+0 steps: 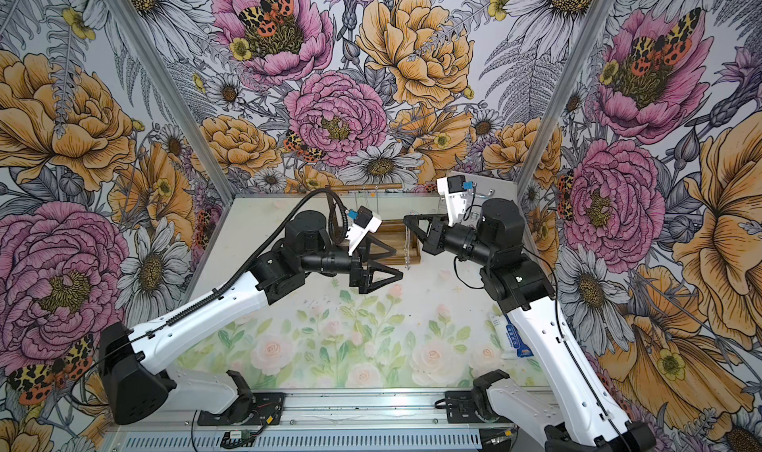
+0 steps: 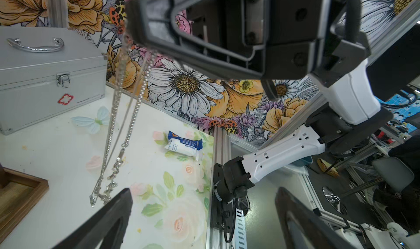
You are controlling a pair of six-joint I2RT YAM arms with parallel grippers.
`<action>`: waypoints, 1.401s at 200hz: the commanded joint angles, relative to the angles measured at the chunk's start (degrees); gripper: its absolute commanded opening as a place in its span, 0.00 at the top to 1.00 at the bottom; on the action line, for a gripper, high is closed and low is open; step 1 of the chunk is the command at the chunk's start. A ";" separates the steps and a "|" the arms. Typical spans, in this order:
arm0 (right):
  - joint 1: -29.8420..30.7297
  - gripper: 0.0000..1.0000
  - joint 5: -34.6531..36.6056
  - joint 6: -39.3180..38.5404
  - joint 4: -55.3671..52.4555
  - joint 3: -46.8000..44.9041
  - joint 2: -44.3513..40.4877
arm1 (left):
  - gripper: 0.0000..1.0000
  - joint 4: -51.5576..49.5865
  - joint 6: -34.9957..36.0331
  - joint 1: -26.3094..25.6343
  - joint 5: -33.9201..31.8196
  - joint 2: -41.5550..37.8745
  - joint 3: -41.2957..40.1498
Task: Take the necklace off the jewelry display stand
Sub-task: Place the necklace at the center of the board.
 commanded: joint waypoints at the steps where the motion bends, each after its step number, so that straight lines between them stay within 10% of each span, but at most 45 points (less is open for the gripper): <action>1: 0.77 1.00 -1.76 1.08 0.00 -0.85 -1.26 | 0.02 -2.53 2.92 -0.32 -3.66 1.57 1.86; 103: 2.57 1.00 -2.00 1.77 0.00 -1.88 -2.16 | 0.11 -2.67 3.37 0.60 -4.22 9.66 7.08; 280: 3.80 1.00 -0.36 2.15 0.04 -2.27 -1.65 | 0.63 8.24 -2.99 1.04 -0.57 14.45 0.32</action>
